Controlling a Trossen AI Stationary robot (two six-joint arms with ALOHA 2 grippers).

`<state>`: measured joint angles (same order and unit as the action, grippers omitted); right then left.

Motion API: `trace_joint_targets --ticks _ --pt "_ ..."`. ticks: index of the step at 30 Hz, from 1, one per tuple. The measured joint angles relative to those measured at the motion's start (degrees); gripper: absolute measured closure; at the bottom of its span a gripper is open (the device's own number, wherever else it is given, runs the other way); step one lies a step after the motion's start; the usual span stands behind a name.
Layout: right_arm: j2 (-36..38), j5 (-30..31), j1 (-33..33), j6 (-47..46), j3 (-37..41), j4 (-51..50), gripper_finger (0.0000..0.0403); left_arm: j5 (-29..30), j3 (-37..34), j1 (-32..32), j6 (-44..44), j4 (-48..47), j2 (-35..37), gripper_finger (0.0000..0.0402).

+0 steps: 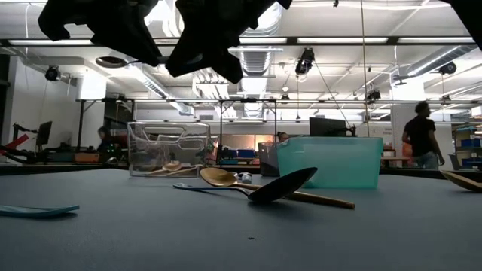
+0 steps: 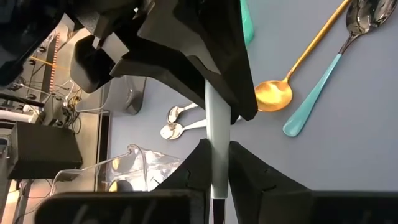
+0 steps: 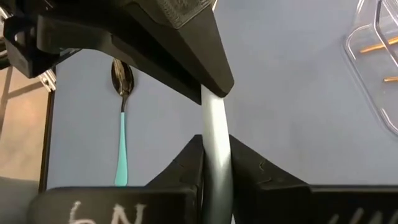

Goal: Sort silverware by color (type)
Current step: Put the light blue spoon into the green bin

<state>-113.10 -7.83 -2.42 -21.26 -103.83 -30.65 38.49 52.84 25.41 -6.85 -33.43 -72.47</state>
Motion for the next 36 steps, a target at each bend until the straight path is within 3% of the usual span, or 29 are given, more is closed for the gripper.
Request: trace_joint_targets --ticks 5,14,23,30,36 --pt "0.1 0.2 0.2 0.3 0.0 0.0 0.0374 2.4 0.0 -0.1 3.1 -0.2 0.0 0.036" --pt "2.6 -0.3 2.3 2.4 0.0 -6.1 0.0375 5.1 0.0 -2.9 3.2 -2.3 2.4 0.0272" --pt "8.2 0.4 8.5 6.5 0.0 -13.4 0.0375 9.2 0.0 -10.3 -1.8 -0.3 11.8 0.0236" --pt "13.1 2.5 11.9 9.1 0.0 -11.0 0.0376 8.8 0.0 -16.8 -4.1 11.2 23.5 0.0236" --pt "17.1 4.9 12.7 12.1 0.0 -6.4 0.0376 3.2 0.0 -21.1 -4.2 22.6 29.3 0.0235"
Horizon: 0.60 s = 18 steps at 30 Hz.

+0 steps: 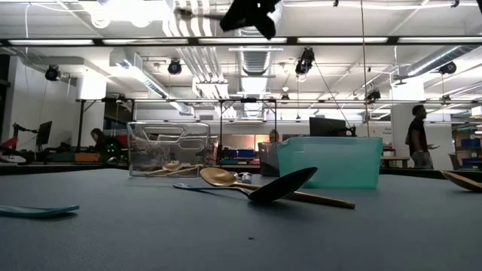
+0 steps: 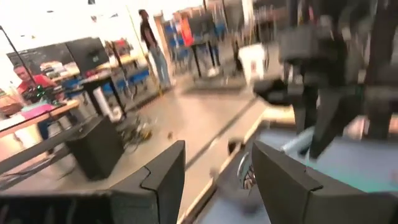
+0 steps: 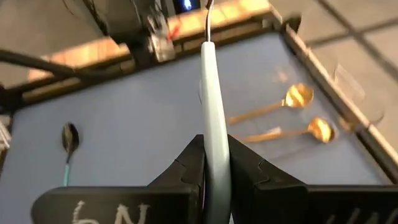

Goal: Sort silverware by color (type)
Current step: Put the light blue spoon into the green bin

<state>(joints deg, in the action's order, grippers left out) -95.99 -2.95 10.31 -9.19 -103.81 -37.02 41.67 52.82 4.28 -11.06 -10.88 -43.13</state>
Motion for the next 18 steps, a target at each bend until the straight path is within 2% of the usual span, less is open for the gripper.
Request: trace_joint_targets --ticks 8,18 --pt "3.9 0.2 1.8 3.9 0.0 8.3 0.0376 -13.1 0.0 -7.0 0.7 12.1 -0.5 0.0235" --pt "6.3 0.2 3.4 9.0 1.0 18.7 0.0376 -29.5 0.0 -16.9 9.2 19.8 -6.5 0.0235"
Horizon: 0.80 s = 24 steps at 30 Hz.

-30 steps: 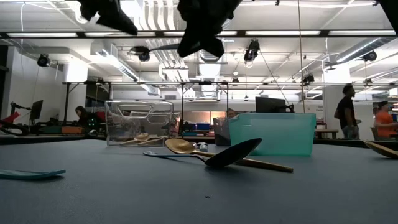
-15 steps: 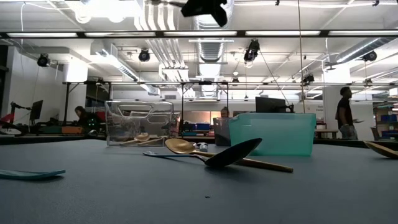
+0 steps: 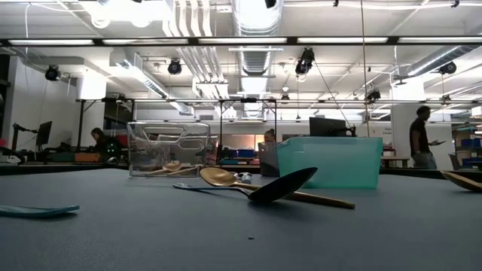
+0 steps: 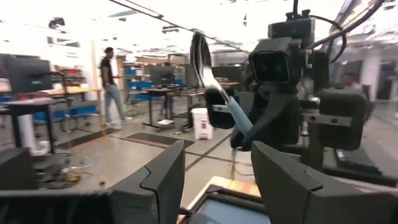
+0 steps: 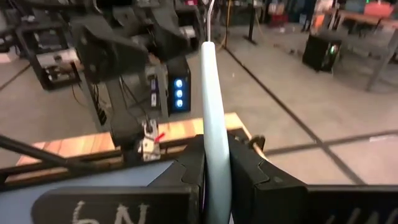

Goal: Sort silverware by color (type)
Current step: Put the light blue spoon into the green bin

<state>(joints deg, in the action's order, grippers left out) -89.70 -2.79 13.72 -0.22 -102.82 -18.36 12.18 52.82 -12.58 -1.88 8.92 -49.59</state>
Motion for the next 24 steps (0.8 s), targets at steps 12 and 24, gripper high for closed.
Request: trace_joint_targets --ticks 12,24 --pt "8.3 0.9 -0.1 -0.9 16.9 22.0 0.0376 -3.8 0.0 -0.5 2.5 12.6 -8.0 0.0235" --pt "22.5 4.7 -1.7 -12.7 43.6 43.9 0.0376 -3.9 0.0 -0.8 3.4 16.9 -11.1 0.0235"
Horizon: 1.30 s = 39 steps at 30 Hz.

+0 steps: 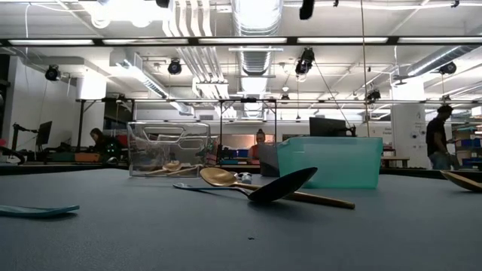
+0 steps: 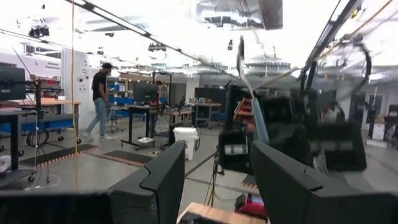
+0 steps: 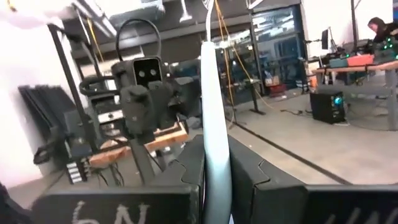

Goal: Sort silverware by color (type)
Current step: Put the light blue spoon into the green bin

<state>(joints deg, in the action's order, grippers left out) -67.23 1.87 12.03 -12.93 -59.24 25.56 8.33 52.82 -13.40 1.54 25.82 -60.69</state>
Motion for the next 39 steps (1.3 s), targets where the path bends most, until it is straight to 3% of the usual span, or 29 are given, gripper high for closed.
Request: trace_joint_targets --ticks 10,18,27,39 --pt "2.4 6.0 -4.6 -8.7 10.4 3.8 0.0376 0.0 0.0 -0.2 6.2 3.5 -4.5 0.0235" --pt "2.4 10.2 -9.4 -11.2 10.7 -1.0 0.0376 -2.0 0.0 -0.2 9.6 5.3 -7.1 0.0235" --pt "2.4 11.7 -9.5 -10.1 10.7 -1.1 0.0376 -5.3 0.0 -0.2 13.5 6.9 -8.9 0.0235" --pt "2.4 11.4 -9.5 -8.0 10.7 1.0 0.0376 -12.7 0.0 -0.2 24.0 20.5 -18.2 0.0235"
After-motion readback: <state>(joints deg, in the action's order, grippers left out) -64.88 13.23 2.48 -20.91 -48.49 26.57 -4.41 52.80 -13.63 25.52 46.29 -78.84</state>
